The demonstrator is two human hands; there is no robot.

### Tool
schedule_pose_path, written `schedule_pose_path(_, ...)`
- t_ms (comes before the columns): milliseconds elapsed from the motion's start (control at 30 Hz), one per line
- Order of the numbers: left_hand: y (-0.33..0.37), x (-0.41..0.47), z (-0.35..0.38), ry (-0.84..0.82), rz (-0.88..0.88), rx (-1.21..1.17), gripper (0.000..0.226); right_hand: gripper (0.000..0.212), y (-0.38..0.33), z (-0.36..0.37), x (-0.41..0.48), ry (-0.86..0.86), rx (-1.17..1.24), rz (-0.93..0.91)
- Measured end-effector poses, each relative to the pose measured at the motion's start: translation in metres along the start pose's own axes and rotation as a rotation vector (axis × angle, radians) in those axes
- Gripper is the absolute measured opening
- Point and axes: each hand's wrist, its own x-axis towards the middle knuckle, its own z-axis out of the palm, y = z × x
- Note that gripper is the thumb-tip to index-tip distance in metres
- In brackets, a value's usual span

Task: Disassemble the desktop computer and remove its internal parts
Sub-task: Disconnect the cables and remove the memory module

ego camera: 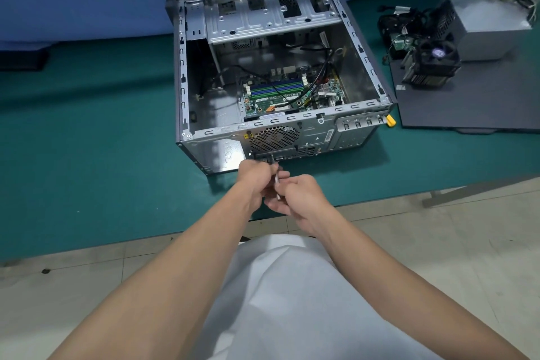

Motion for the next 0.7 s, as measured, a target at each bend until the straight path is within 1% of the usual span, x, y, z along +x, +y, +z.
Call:
schedule_pose_path(67,-0.002,-0.001,0.0,-0.01,-0.002,-0.017,0.009,0.013,0.001,-0.001,0.002,0.026,-0.03,-0.023)
schedule_pose_path(167,-0.004,0.0,-0.001,0.055,0.035,0.012,0.011,0.017,0.002,-0.002,0.003,0.181,-0.237,-0.094)
schedule_pose_path(233,-0.003,0.0,0.0,0.07,0.047,0.015,0.01,0.016,0.004,-0.003,0.004,0.218,-0.301,-0.124)
schedule_pose_path(300,-0.002,-0.001,0.002,0.056,0.042,0.006,0.003,0.014,0.003,-0.002,0.005,0.162,-0.25,-0.125)
schedule_pose_path(400,-0.003,-0.001,0.0,0.026,0.022,-0.015,0.01,0.015,0.0,-0.003,0.007,0.095,-0.138,-0.081)
schedule_pose_path(467,-0.004,-0.002,0.0,0.026,0.014,-0.029,0.007,0.008,0.001,-0.002,0.01,0.137,-0.171,-0.088)
schedule_pose_path(533,-0.003,-0.002,-0.001,0.06,0.03,-0.019,0.013,0.003,0.003,0.0,0.011,0.221,-0.249,-0.107)
schedule_pose_path(600,-0.002,0.0,-0.002,0.091,0.047,0.01,0.015,0.004,0.003,0.0,0.012,0.248,-0.249,-0.102)
schedule_pose_path(633,-0.002,0.0,-0.001,0.092,0.047,0.012,0.012,0.006,0.003,0.0,0.012,0.224,-0.23,-0.092)
schedule_pose_path(700,-0.001,0.0,0.0,0.073,0.032,-0.009,0.003,0.006,0.003,-0.001,0.012,0.122,-0.155,-0.045)
